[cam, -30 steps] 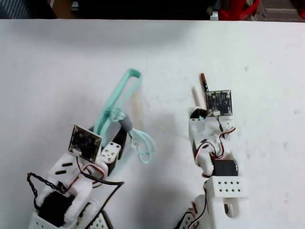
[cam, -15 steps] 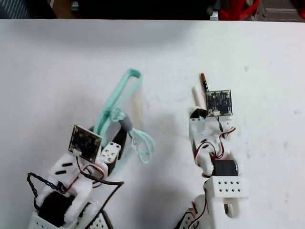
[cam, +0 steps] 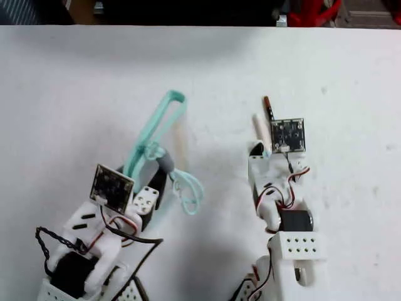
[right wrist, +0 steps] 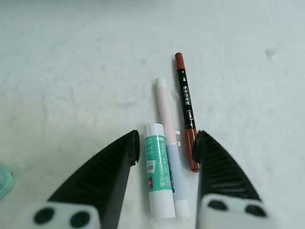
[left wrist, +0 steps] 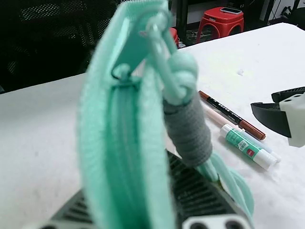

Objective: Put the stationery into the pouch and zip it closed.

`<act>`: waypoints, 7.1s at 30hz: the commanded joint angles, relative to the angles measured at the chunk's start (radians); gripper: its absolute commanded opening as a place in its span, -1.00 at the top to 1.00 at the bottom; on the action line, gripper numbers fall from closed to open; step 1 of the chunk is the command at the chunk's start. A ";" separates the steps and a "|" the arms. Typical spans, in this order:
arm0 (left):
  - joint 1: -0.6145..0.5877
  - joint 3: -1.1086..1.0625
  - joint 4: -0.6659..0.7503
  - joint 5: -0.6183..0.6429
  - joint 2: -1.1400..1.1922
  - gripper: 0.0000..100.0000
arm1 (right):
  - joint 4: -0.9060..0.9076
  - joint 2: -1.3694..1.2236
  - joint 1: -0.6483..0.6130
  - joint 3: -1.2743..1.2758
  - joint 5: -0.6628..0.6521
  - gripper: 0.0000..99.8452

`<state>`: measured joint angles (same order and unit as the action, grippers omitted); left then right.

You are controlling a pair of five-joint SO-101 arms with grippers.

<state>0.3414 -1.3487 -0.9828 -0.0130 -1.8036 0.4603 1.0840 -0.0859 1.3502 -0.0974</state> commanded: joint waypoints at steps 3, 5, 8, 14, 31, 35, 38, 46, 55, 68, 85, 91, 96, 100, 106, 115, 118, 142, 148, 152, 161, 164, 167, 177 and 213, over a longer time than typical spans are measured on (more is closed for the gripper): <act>-0.008 0.000 0.020 0.003 0.013 0.82 | -0.007 0.018 0.008 -0.020 0.005 0.88; -0.008 0.000 0.020 0.003 0.013 0.82 | -0.007 0.018 0.008 -0.020 0.008 0.73; -0.008 0.000 0.020 0.003 0.013 0.82 | -0.007 0.019 0.008 -0.020 0.008 0.55; -0.008 0.000 0.020 0.003 0.013 0.82 | -0.013 0.019 0.002 -0.020 0.000 0.44; -0.016 0.000 0.020 0.003 0.013 0.82 | 0.254 -0.335 0.147 -0.477 -0.003 0.58; -0.016 0.000 0.020 0.003 0.013 0.82 | 0.390 -0.693 0.137 -0.821 -0.005 0.59; -0.016 0.000 0.020 0.003 0.013 0.82 | 0.470 -0.938 0.137 -1.073 -0.081 0.59; -0.016 0.000 0.020 0.003 0.013 0.82 | 0.661 -1.468 0.134 -1.657 -0.158 0.59; -0.016 0.000 0.020 0.003 0.013 0.82 | 0.835 -1.871 0.068 -2.117 -0.206 0.59; -0.016 0.000 0.018 0.003 0.013 0.82 | 0.872 -2.195 0.113 -2.478 -0.213 0.82; -0.016 0.000 0.018 0.003 0.013 0.82 | 0.993 -2.198 0.136 -2.542 -0.391 0.97; -0.016 0.000 0.018 0.003 0.013 0.82 | 1.078 -2.083 0.143 -2.542 -0.390 0.97; -0.016 0.000 0.020 0.003 0.013 0.82 | 1.162 -1.926 0.131 -2.542 -0.390 0.97; -0.016 0.000 0.020 0.003 0.013 0.82 | 1.244 -1.802 0.105 -2.542 -0.390 0.97; -0.016 0.000 0.017 0.003 0.013 0.82 | 1.260 -1.604 0.099 -2.487 -0.388 0.97; -0.016 0.000 0.017 0.003 0.013 0.82 | 1.259 -1.175 0.041 -2.217 -0.287 0.97; -0.016 0.000 0.015 0.003 0.013 0.82 | 1.257 -1.030 -0.004 -2.124 -0.284 0.97; -0.008 0.000 0.014 0.003 0.013 0.82 | 0.997 -0.272 -0.283 -1.441 -0.249 0.97; -0.008 0.000 0.015 0.003 0.013 0.82 | 0.862 -0.166 -0.288 -1.375 -0.238 0.97; -0.007 0.000 0.012 0.003 0.013 0.81 | 0.760 -0.099 -0.323 -1.373 -0.170 0.97; 0.051 0.000 -0.025 -0.031 0.013 0.68 | 0.496 -0.228 -0.579 -1.375 -0.044 0.97; 0.048 0.000 -0.025 -0.031 0.013 0.68 | 0.390 -0.289 -0.610 -1.376 -0.057 0.97; 0.048 0.000 -0.025 -0.031 0.013 0.68 | 0.280 -0.335 -0.611 -1.372 -0.055 0.97; 0.048 0.000 -0.025 -0.031 0.013 0.68 | 0.021 -0.395 -0.515 -1.209 -0.052 0.97; 0.048 0.000 -0.017 -0.032 0.013 0.68 | 0.386 -0.291 -0.467 -0.991 0.091 0.27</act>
<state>0.3721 -1.3487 -1.0058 -0.0376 -1.8036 0.8117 0.7373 -0.5401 0.4358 0.0207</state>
